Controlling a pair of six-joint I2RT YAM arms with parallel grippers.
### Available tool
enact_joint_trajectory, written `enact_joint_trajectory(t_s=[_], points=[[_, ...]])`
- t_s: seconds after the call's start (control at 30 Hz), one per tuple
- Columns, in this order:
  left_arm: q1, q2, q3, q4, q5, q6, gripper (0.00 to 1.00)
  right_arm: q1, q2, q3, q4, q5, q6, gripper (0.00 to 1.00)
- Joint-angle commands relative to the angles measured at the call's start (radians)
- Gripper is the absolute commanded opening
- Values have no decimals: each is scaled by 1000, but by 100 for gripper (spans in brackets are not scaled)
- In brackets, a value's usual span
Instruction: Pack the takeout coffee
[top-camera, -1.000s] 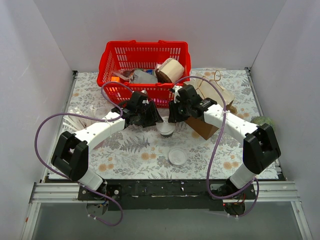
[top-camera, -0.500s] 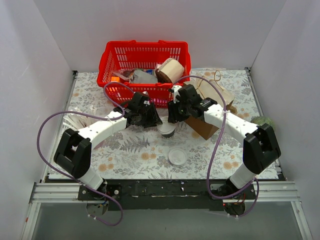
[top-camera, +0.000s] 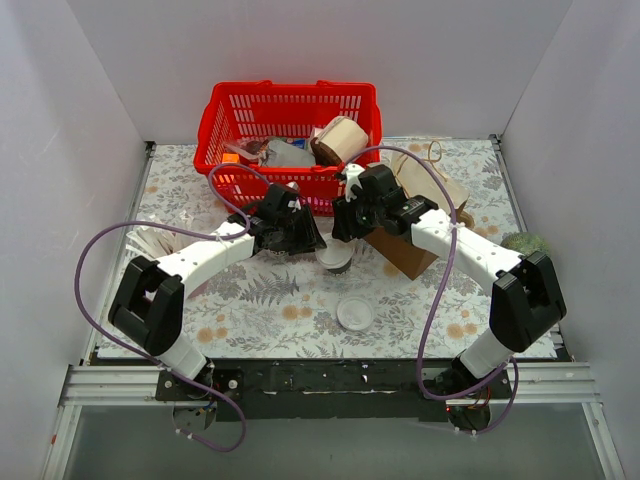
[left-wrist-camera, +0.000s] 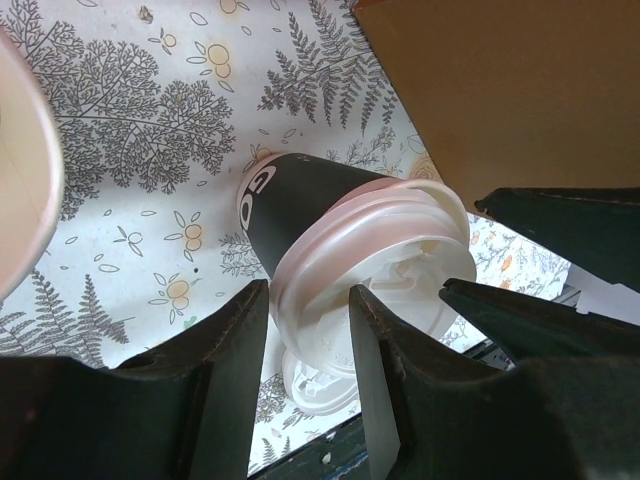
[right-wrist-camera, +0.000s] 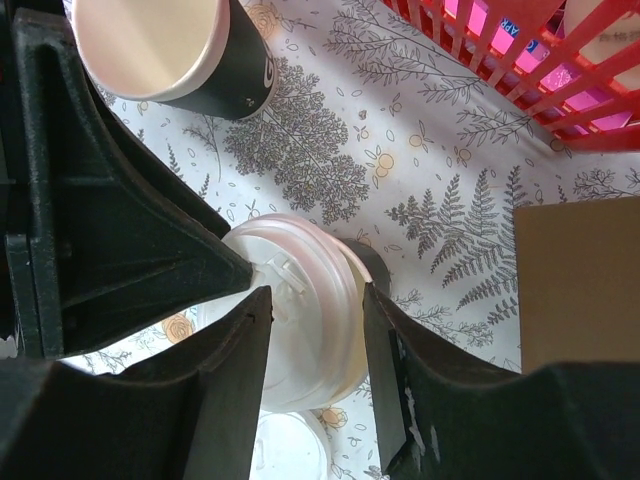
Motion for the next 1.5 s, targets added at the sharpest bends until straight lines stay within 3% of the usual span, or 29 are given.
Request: enact_joint_trajectory(t_s=[0.0, 0.17, 0.63, 0.8, 0.97, 1.23, 1.47], points=[[-3, 1, 33, 12, 18, 21, 37, -4, -12, 14, 6, 3, -21, 48], [-3, -8, 33, 12, 16, 24, 37, -2, -1, 17, 1, 14, -11, 41], [-3, -5, 34, 15, 27, 27, 37, -2, 42, 26, -25, 60, 36, 39], [-3, -6, 33, 16, 26, 25, 37, -2, 34, 21, -16, 26, 61, 19], [-3, -17, 36, 20, 32, 21, 38, -2, -6, 5, -10, 87, 111, 1], [-1, -92, 19, 26, 30, 10, 48, -5, -38, 11, -13, 26, 185, 1], [-1, -129, 5, 20, 7, 7, 54, -23, -78, -28, 1, 74, 234, 1]])
